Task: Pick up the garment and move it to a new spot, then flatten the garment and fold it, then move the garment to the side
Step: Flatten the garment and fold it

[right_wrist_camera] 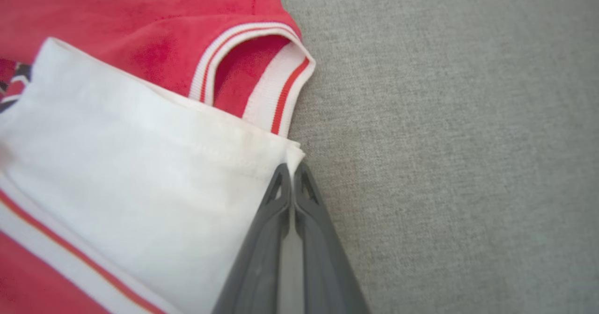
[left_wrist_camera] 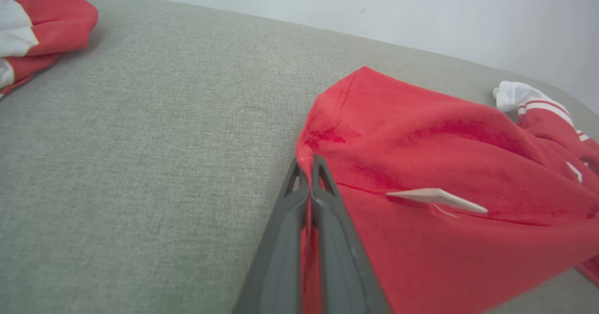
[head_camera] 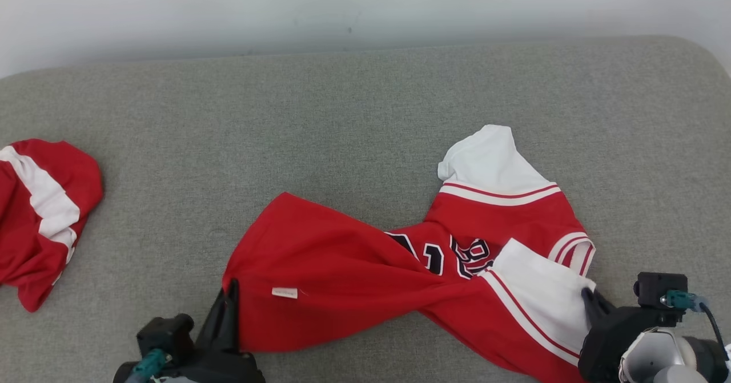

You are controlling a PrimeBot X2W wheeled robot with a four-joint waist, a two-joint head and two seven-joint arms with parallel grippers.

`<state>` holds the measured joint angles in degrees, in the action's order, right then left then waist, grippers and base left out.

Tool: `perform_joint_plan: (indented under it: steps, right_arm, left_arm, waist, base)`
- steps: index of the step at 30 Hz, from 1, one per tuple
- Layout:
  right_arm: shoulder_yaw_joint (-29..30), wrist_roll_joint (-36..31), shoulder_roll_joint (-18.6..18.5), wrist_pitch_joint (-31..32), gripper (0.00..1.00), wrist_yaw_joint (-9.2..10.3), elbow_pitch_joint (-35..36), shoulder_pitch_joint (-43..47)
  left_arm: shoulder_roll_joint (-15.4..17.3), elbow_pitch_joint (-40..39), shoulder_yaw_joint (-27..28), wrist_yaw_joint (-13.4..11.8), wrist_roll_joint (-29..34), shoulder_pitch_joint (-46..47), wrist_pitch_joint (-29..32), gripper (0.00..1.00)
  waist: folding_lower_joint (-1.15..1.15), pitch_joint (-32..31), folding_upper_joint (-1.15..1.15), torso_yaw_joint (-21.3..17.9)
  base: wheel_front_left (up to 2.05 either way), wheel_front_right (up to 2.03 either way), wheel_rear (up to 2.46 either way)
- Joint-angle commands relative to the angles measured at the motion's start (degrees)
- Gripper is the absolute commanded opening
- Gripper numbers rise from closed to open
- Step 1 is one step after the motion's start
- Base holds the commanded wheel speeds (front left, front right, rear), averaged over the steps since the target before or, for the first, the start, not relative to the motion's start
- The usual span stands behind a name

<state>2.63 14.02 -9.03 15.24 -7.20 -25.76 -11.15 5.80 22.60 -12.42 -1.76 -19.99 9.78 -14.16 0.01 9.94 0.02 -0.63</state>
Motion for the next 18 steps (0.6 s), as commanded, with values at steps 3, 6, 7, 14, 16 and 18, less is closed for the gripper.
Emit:
perform_joint_plan:
  steps: [3, 6, 7, 14, 16, 18]
  right_arm:
    - [1.43, 0.26, 0.05, -1.61, 0.00, -0.35, 5.45, 0.93]
    - [2.80, 0.12, -0.16, -2.39, 0.00, -0.35, 10.83, 1.40]
    - [3.62, -0.07, -0.24, -2.53, 0.00, -0.35, 14.28, 1.45]
    - [2.58, 1.63, -0.87, 0.41, 0.00, -0.35, 20.34, -1.03]
    - [0.37, 2.62, -2.46, 1.91, 0.00, -0.35, 19.97, -3.70]
    - [-0.79, 3.50, -3.04, 2.26, 0.00, -0.35, 19.65, -5.60]
  left_arm:
    - [-0.22, -2.44, 2.05, 0.36, -2.77, -0.25, -0.57, 0.00]
    - [-0.43, -5.43, 3.55, 1.54, -5.60, -0.49, -0.59, 0.00]
    - [0.49, -7.11, 3.95, 1.86, -6.07, -0.42, -0.18, 0.00]
    - [0.03, -11.46, 5.65, 3.45, -11.55, 1.54, 2.76, 0.00]
    - [-0.44, -12.03, 6.15, 4.20, -14.38, 3.56, 4.88, 0.00]
    - [-0.20, -12.10, 6.29, 4.43, -15.02, 4.86, 6.06, 0.00]
  waist:
    - [-0.01, -0.58, -0.02, -0.42]
    - [-0.01, -0.88, -0.02, -0.72]
    - [-0.01, -0.93, -0.02, -0.85]
    - [-0.01, 0.04, -0.02, -1.46]
    - [-0.01, 0.87, -0.02, -1.69]
    - [-0.01, 1.38, -0.02, -1.91]
  base:
    - [0.00, 0.00, 0.00]
    - [0.00, 0.00, 0.00]
    - [0.00, 0.00, 0.00]
    - [0.00, 0.00, 0.00]
    - [0.00, 0.00, 0.00]
    - [0.00, 0.00, 0.00]
